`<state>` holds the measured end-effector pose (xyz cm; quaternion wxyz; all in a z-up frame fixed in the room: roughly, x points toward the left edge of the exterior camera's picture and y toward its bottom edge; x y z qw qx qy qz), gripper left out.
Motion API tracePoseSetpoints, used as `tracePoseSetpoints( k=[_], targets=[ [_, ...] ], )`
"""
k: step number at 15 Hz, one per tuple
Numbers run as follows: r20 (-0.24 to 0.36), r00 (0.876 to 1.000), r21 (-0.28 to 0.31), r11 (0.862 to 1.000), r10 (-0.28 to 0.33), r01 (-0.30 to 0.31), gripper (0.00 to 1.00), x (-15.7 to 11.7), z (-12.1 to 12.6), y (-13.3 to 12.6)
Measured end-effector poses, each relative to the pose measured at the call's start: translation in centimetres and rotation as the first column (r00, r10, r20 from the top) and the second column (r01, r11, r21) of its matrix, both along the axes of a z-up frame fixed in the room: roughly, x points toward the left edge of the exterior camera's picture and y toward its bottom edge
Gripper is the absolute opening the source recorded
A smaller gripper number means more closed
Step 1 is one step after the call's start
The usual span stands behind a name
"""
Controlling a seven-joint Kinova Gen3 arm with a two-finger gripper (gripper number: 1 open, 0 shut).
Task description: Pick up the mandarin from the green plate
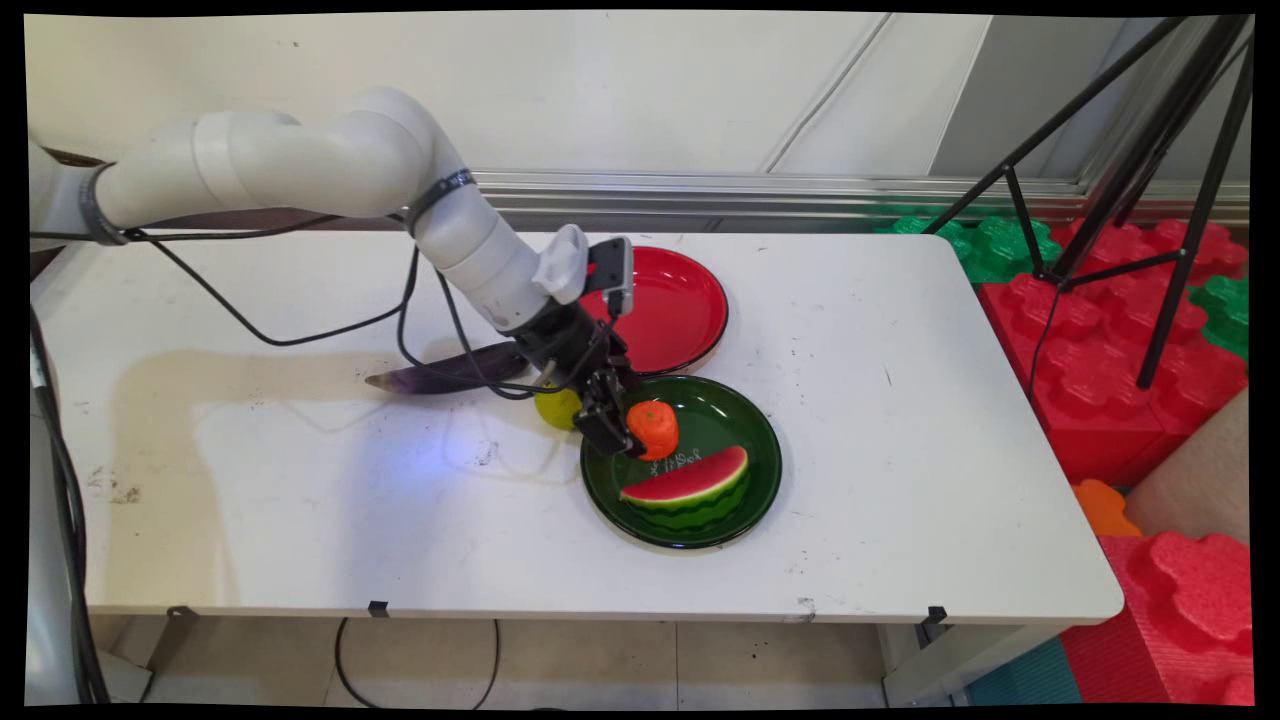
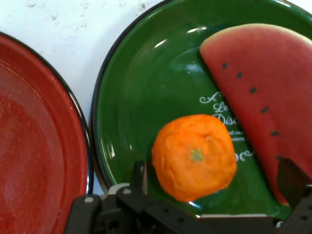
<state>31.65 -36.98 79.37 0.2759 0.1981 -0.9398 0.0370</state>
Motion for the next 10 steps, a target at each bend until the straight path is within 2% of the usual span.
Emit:
tracePoseSetpoints(
  k=[10],
  targets=[
    [0.009, 1.0, 0.028, 0.999, 0.02, -0.021, 1.0, -1.7, -2.1, -1.4]
  ],
)
